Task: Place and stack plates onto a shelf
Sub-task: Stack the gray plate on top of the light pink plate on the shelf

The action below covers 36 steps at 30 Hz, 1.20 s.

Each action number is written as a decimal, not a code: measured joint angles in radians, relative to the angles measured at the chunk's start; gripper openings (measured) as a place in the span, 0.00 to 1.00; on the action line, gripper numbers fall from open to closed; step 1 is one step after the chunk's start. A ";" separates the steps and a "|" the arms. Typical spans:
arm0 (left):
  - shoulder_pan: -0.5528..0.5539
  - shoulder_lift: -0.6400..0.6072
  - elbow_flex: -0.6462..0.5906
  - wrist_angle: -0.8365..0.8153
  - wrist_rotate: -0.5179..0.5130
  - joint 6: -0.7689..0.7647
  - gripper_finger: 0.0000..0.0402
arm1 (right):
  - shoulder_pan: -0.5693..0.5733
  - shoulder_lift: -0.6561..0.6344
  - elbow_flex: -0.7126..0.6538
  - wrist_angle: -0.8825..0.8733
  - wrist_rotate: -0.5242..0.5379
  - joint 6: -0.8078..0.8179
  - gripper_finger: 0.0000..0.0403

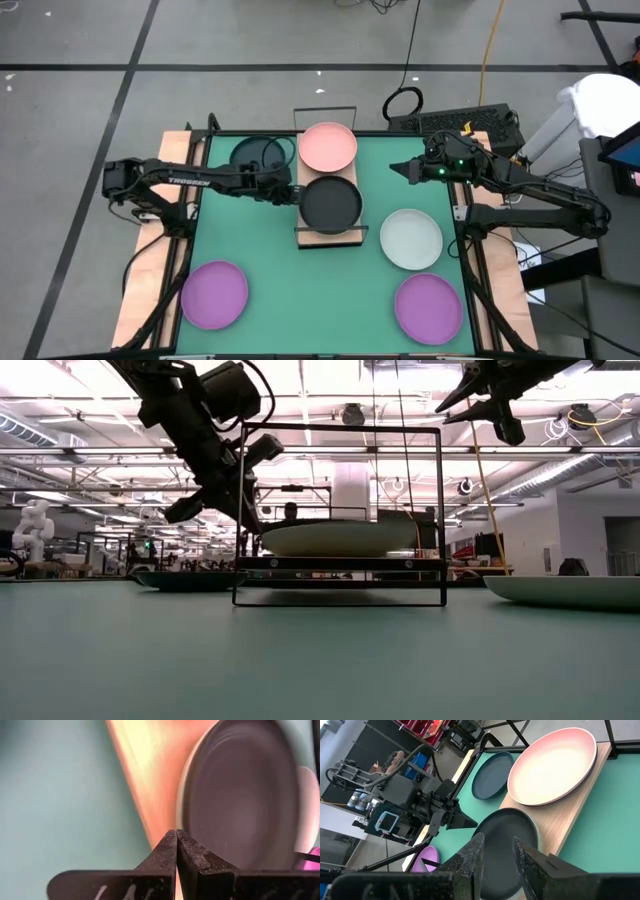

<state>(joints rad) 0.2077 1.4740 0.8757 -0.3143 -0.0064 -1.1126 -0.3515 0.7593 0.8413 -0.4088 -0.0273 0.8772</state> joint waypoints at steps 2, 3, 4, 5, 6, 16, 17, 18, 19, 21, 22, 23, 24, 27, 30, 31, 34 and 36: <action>0.000 -0.001 0.000 0.001 -0.013 0.001 0.00 | 0.000 0.000 0.000 0.000 0.000 0.000 0.22; 0.000 -0.001 0.000 -0.005 -0.019 0.002 0.00 | 0.000 0.000 0.000 0.000 0.000 0.000 0.22; 0.001 -0.001 0.000 -0.006 -0.021 0.004 0.00 | 0.000 0.000 0.000 0.000 0.000 0.000 0.22; 0.003 -0.001 0.000 -0.004 -0.021 0.005 0.00 | 0.000 0.000 0.000 0.000 0.000 0.000 0.22; 0.006 -0.001 0.000 -0.004 -0.021 0.005 0.00 | 0.000 0.000 0.000 0.000 0.000 0.000 0.22; -0.001 -0.045 0.000 -0.097 -0.014 0.002 0.00 | 0.000 0.000 0.000 -0.002 -0.031 0.002 0.22; -0.006 -0.055 0.000 -0.120 -0.012 0.004 0.00 | 0.000 0.000 0.000 -0.004 -0.039 0.007 0.22; -0.011 -0.065 0.001 -0.137 -0.011 0.004 0.00 | 0.000 0.000 0.000 -0.009 -0.052 0.009 0.22; -0.017 -0.078 0.001 -0.167 -0.010 0.006 0.00 | 0.000 0.000 0.000 -0.016 -0.056 0.011 0.22; -0.030 -0.103 0.000 -0.239 -0.010 0.015 0.00 | 0.000 0.000 0.000 -0.041 -0.071 0.022 0.22; -0.038 -0.112 0.000 -0.248 -0.009 0.015 0.00 | 0.000 0.000 0.000 -0.052 -0.077 0.025 0.22; -0.045 -0.121 0.001 -0.269 -0.010 0.015 0.00 | 0.000 0.000 0.000 -0.064 -0.079 0.026 0.22; -0.053 -0.129 0.001 -0.300 -0.010 0.014 0.00 | 0.000 0.000 0.000 -0.077 -0.079 0.026 0.22; -0.085 -0.144 0.000 -0.325 -0.004 0.002 0.00 | 0.000 0.000 0.000 -0.138 -0.077 0.045 0.22; -0.123 -0.149 0.000 -0.341 0.005 -0.025 0.00 | 0.000 0.001 0.000 -0.234 -0.037 0.107 0.22; -0.137 -0.148 0.000 -0.337 0.006 -0.037 0.00 | 0.000 0.002 0.000 -0.277 -0.029 0.125 0.22; -0.185 -0.147 0.000 -0.336 0.007 -0.096 0.00 | 0.000 0.008 0.000 -0.402 -0.026 0.140 0.22; -0.219 -0.147 0.000 -0.336 0.007 -0.140 0.00 | 0.000 0.014 0.000 -0.485 -0.025 0.139 0.22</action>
<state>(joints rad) -0.0109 1.3266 0.8761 -0.6499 0.0002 -1.2531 -0.3515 0.7736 0.8417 -0.8934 -0.0524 1.0158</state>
